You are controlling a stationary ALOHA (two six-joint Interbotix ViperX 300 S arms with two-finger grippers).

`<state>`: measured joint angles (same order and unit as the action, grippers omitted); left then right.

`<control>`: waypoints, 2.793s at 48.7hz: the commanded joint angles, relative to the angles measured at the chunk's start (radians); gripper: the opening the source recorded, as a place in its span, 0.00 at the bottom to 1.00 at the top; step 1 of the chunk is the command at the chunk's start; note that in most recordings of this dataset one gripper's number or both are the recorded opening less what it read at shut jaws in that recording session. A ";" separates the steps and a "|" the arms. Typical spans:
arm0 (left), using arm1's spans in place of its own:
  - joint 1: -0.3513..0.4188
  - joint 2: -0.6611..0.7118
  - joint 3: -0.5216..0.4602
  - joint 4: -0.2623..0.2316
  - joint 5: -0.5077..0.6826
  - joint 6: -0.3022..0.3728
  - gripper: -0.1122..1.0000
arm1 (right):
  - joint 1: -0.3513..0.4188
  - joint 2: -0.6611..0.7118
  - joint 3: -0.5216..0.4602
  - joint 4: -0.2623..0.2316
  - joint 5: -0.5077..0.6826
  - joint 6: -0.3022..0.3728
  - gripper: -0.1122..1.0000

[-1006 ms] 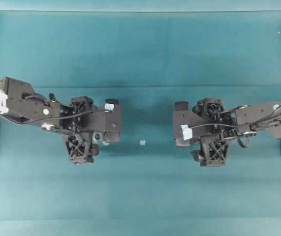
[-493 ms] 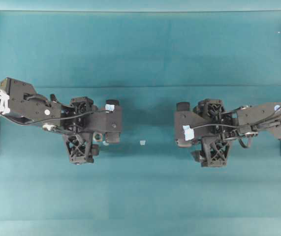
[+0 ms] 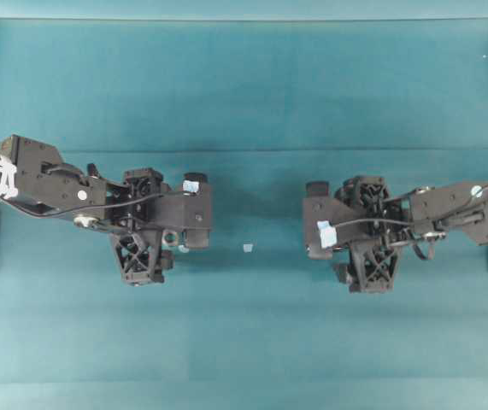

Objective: Insert the washer onto the shaft with both hands.
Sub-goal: 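Close the left gripper on the washer and right gripper on the shaft collar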

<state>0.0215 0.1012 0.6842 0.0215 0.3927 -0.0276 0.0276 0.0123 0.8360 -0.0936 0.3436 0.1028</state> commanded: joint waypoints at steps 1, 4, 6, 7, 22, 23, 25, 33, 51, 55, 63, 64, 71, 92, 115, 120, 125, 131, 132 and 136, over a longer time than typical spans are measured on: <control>-0.003 -0.005 -0.005 0.005 -0.008 -0.002 0.87 | -0.008 0.006 0.002 -0.003 -0.011 0.006 0.90; -0.003 -0.005 -0.005 0.005 -0.009 -0.002 0.87 | -0.009 0.006 0.006 -0.003 -0.011 0.006 0.90; -0.003 -0.005 -0.005 0.002 -0.009 -0.002 0.87 | -0.009 0.005 0.009 -0.003 -0.009 0.008 0.90; -0.002 -0.005 -0.005 0.002 -0.011 -0.002 0.87 | -0.011 0.003 0.012 -0.003 -0.009 0.008 0.90; -0.003 -0.005 -0.005 0.002 -0.011 -0.002 0.87 | -0.014 -0.006 0.025 -0.003 0.002 0.008 0.90; -0.003 -0.005 -0.005 0.002 -0.011 -0.002 0.87 | -0.014 -0.008 0.023 -0.003 0.002 0.008 0.90; -0.003 -0.005 -0.003 0.005 -0.011 -0.002 0.87 | -0.014 -0.008 0.023 -0.003 0.002 0.008 0.90; -0.002 -0.005 -0.003 0.002 -0.011 -0.002 0.87 | -0.015 -0.014 0.023 -0.003 0.011 0.006 0.90; -0.003 -0.003 -0.003 0.005 -0.011 -0.002 0.87 | -0.026 -0.018 0.025 -0.003 0.026 0.003 0.90; -0.003 -0.003 -0.003 0.002 -0.011 -0.002 0.87 | -0.026 -0.018 0.025 -0.003 0.025 0.003 0.90; -0.003 -0.003 -0.003 0.005 -0.011 -0.002 0.87 | -0.026 -0.018 0.023 -0.003 0.026 0.003 0.90; -0.003 -0.003 -0.003 0.005 -0.011 -0.002 0.87 | -0.026 -0.018 0.023 -0.003 0.026 0.003 0.90; -0.003 -0.003 -0.003 0.002 -0.011 -0.002 0.87 | -0.025 -0.026 0.026 -0.003 0.038 0.005 0.90; -0.003 -0.003 -0.003 0.005 -0.011 -0.002 0.87 | -0.025 -0.028 0.025 -0.003 0.035 0.005 0.90; -0.003 -0.003 -0.003 0.002 -0.011 -0.002 0.87 | -0.025 -0.023 0.021 -0.003 0.023 0.005 0.90; -0.005 -0.003 -0.005 0.005 -0.011 -0.006 0.85 | -0.025 -0.023 0.021 -0.003 0.028 0.002 0.87; -0.009 -0.003 -0.005 0.005 -0.011 -0.018 0.80 | -0.025 -0.020 0.015 -0.003 0.035 0.000 0.77; -0.018 -0.006 0.003 0.002 -0.021 -0.021 0.69 | -0.025 -0.012 0.012 -0.003 0.035 0.000 0.58; -0.020 -0.008 0.003 0.002 -0.023 -0.021 0.66 | -0.025 -0.011 0.014 -0.003 0.035 0.000 0.54; -0.028 -0.008 0.008 0.002 -0.028 -0.023 0.54 | -0.025 -0.002 0.012 -0.003 0.029 0.000 0.40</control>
<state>0.0015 0.0982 0.6934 0.0215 0.3728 -0.0476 0.0092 -0.0031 0.8514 -0.0936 0.3774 0.1043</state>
